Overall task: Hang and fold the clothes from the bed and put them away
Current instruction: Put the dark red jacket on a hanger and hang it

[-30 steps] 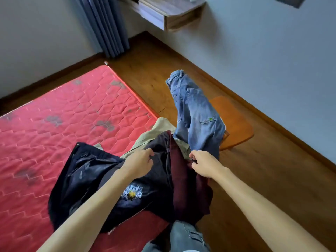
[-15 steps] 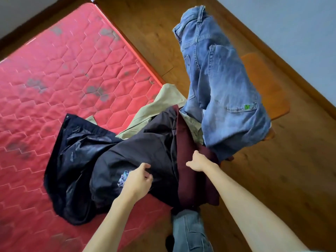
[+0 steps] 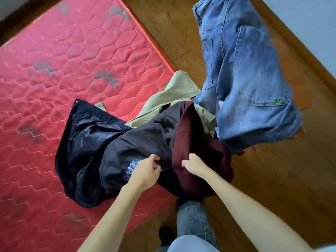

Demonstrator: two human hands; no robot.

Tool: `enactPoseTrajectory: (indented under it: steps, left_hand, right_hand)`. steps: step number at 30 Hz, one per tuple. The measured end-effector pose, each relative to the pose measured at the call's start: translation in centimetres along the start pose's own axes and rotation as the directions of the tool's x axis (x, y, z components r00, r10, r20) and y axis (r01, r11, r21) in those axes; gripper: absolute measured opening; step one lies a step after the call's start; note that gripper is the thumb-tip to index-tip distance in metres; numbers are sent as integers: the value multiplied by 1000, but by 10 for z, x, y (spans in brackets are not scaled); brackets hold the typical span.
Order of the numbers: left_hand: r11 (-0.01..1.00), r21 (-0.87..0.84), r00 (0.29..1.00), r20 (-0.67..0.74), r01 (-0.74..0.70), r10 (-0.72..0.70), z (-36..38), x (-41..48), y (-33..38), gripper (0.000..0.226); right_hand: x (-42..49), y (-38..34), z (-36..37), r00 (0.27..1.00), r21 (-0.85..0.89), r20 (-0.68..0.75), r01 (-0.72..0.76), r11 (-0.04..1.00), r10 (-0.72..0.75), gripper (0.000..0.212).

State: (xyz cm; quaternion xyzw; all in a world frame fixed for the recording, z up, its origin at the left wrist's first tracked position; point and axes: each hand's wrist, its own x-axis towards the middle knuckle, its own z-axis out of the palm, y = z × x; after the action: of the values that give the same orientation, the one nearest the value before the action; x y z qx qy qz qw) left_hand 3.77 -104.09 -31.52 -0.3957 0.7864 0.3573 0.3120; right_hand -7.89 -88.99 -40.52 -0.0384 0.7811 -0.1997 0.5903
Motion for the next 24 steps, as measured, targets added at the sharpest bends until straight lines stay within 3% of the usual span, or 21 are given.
enactPoseTrajectory:
  steps: [3,6,8,12,14,16,20,24]
  left_hand:
    - [994,-108,999,35,7,-3,-12,-11,-1,45]
    - [962,-273,981,192,17,38,-26,-30,17,90]
    - [936,-353,971,218,-13,95,-33,-44,34,105]
    - [897,-435,965,192,-80,179,-51,-68,62,77]
    - [887,-443,954,184,-132,235,-68,-84,70,55]
    - [875,-422,950,86,-239,301,-90,-100,73,33]
    - [852,-326,909,-70,-410,411,-139,-129,73,39]
    - [756,-445,875,-195,-481,442,-182,-164,74,26]
  right_hand:
    - [-50,-2,5,999,46,28,43,998,-45,20]
    - [-96,-7,-6,994,179,-41,110,978,-105,13]
    - [-124,-18,-17,977,246,-106,207,947,-185,9]
    - [-181,-51,-25,921,262,-159,386,884,-355,11]
    - [-209,-67,-23,894,159,-189,437,886,-407,16]
    - [-234,-79,-20,877,1,-195,448,894,-440,18]
    - [-268,-96,-11,807,-156,-249,511,845,-535,26]
    - [-289,-99,6,725,-19,-355,626,780,-590,39]
